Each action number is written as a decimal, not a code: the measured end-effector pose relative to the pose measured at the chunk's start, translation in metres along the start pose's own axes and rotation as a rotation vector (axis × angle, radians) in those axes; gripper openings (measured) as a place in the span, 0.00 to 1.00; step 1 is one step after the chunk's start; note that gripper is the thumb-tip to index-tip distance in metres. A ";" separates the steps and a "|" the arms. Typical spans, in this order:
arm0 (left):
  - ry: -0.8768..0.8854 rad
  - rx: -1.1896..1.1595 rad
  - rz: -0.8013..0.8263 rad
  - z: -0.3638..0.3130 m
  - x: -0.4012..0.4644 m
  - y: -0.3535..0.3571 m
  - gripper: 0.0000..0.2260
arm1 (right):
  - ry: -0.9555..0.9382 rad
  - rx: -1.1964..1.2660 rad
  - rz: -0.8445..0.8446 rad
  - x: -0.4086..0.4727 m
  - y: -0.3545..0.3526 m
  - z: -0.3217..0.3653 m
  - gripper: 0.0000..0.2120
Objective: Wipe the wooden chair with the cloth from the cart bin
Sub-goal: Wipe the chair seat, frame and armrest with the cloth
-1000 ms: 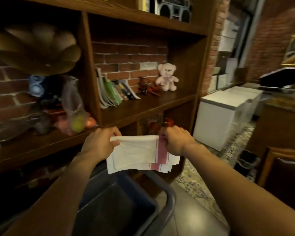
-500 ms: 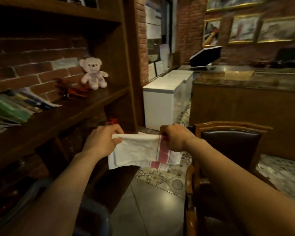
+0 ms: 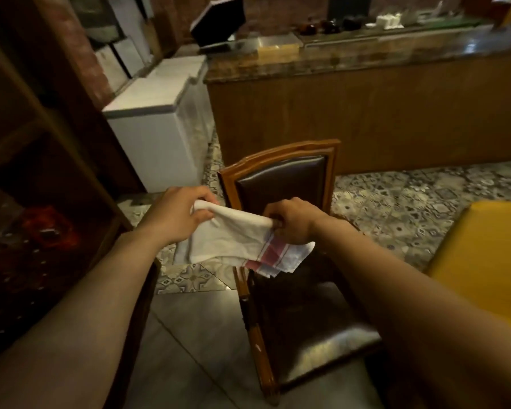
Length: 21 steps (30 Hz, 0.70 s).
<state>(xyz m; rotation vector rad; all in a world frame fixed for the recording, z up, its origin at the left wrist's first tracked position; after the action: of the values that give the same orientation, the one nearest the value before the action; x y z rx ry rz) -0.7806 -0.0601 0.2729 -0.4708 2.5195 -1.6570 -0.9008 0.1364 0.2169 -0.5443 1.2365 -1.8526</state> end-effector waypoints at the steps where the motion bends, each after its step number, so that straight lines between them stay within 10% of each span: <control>1: 0.021 -0.015 0.027 0.001 0.009 0.012 0.09 | 0.019 0.009 0.001 0.000 0.006 -0.008 0.15; 21: 0.273 -0.143 0.229 0.008 0.119 0.108 0.09 | 0.226 0.008 -0.083 0.032 0.051 -0.066 0.08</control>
<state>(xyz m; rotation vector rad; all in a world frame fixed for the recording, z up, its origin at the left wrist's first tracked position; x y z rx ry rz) -0.9134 -0.0638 0.1821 0.0417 2.7691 -1.5554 -0.9468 0.1373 0.1405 -0.3948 1.3710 -2.0316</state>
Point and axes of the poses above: each hand's wrist, its own x-axis towards the middle knuckle, its own y-axis out of the palm, z = x × y, the point moved 4 cm from there along x, towards the middle knuckle, and after that the axes turned 3 degrees about -y, right-handed, at the moved point
